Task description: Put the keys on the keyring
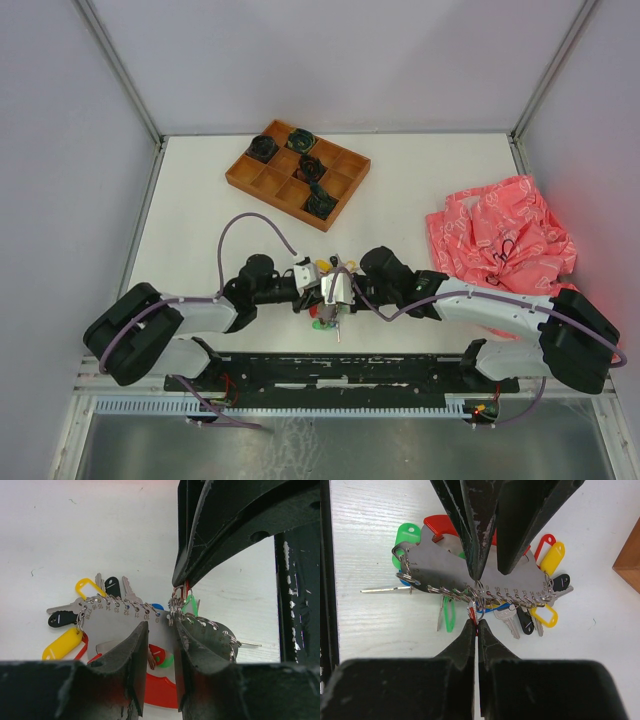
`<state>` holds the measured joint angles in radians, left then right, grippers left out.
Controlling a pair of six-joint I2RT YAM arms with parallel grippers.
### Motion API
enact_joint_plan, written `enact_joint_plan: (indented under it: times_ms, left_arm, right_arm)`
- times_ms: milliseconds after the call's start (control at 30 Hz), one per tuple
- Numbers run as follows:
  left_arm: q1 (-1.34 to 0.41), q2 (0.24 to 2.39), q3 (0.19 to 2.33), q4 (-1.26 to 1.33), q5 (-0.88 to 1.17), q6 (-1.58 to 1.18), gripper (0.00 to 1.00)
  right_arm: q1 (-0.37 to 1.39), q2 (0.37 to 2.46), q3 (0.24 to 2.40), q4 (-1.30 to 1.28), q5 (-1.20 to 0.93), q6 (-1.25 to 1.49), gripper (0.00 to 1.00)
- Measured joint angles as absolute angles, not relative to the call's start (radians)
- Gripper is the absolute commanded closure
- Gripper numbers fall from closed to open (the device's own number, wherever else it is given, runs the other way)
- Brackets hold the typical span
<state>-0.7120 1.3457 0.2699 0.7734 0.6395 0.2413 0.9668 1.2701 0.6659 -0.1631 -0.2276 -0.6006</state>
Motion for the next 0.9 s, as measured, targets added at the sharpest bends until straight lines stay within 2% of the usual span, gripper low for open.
enact_joint_plan:
  times_ms: [900]
  left_arm:
    - [-0.708,1.435,0.287,0.828,0.683,0.242,0.78]
  right_arm:
    - [0.96,1.271,0.666,-0.167,-0.233,-0.588,0.99]
